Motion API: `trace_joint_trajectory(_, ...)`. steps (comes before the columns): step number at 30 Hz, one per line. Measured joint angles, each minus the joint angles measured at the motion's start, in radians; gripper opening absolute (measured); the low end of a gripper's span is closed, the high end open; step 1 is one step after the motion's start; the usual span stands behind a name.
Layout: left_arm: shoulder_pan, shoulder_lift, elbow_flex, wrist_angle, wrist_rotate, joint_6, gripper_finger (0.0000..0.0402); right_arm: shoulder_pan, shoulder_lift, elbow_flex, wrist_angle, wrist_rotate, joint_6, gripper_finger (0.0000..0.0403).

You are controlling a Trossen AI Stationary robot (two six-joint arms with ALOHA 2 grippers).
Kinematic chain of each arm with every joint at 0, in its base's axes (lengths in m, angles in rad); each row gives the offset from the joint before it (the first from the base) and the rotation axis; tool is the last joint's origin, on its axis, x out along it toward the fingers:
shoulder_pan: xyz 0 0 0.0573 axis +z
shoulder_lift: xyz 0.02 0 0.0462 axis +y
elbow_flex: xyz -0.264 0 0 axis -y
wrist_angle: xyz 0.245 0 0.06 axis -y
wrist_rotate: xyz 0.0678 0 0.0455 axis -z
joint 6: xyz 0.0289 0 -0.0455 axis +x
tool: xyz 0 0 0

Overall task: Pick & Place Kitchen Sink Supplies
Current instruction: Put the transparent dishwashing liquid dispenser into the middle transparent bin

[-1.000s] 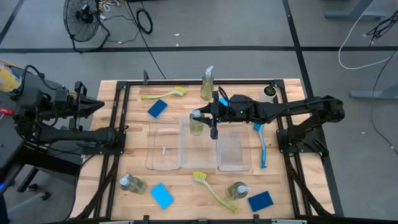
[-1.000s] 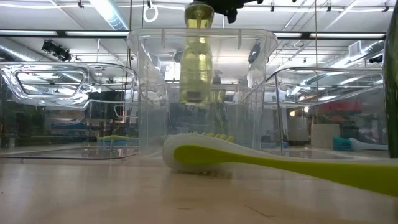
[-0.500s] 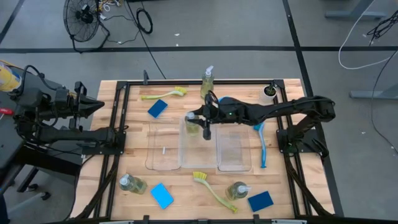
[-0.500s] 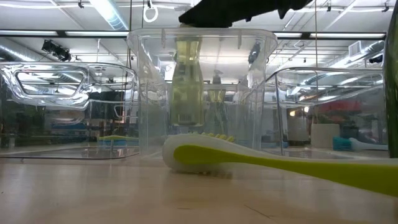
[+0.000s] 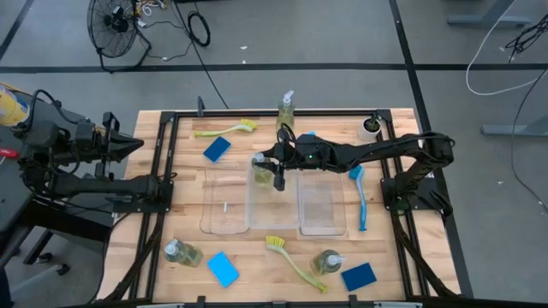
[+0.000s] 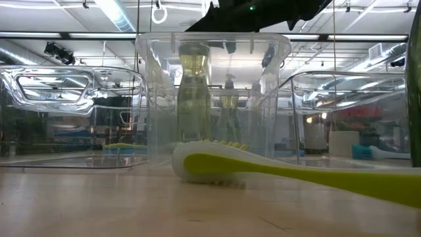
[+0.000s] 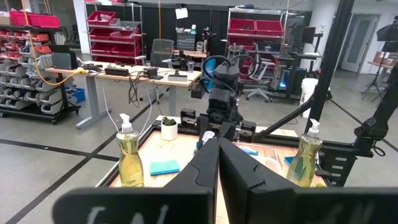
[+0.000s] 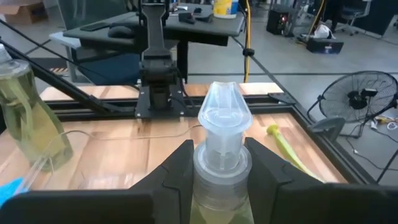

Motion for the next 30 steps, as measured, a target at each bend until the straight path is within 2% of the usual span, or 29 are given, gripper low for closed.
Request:
trace_joint_trajectory(13, 0.000, 0.000, 0.000, 0.000, 0.000, 0.000, 0.0018, -0.004, 0.013, 0.000, -0.016, 0.010, -0.001, 0.0105)
trace_joint_trajectory(22, 0.000, 0.000, 0.000, 0.000, 0.000, 0.000, 0.0018, -0.005, 0.010, 0.003, -0.039, 0.013, 0.049, 0.0227)
trace_joint_trajectory(26, 0.000, 0.000, 0.000, 0.000, 0.000, 0.000, 0.0018, -0.005, 0.010, 0.003, -0.039, 0.012, 0.049, 0.0249)
trace_joint_trajectory(30, 0.000, 0.000, 0.000, 0.000, 0.000, 0.000, 0.0018, -0.005, 0.001, 0.002, -0.053, 0.011, 0.048, 0.0252)
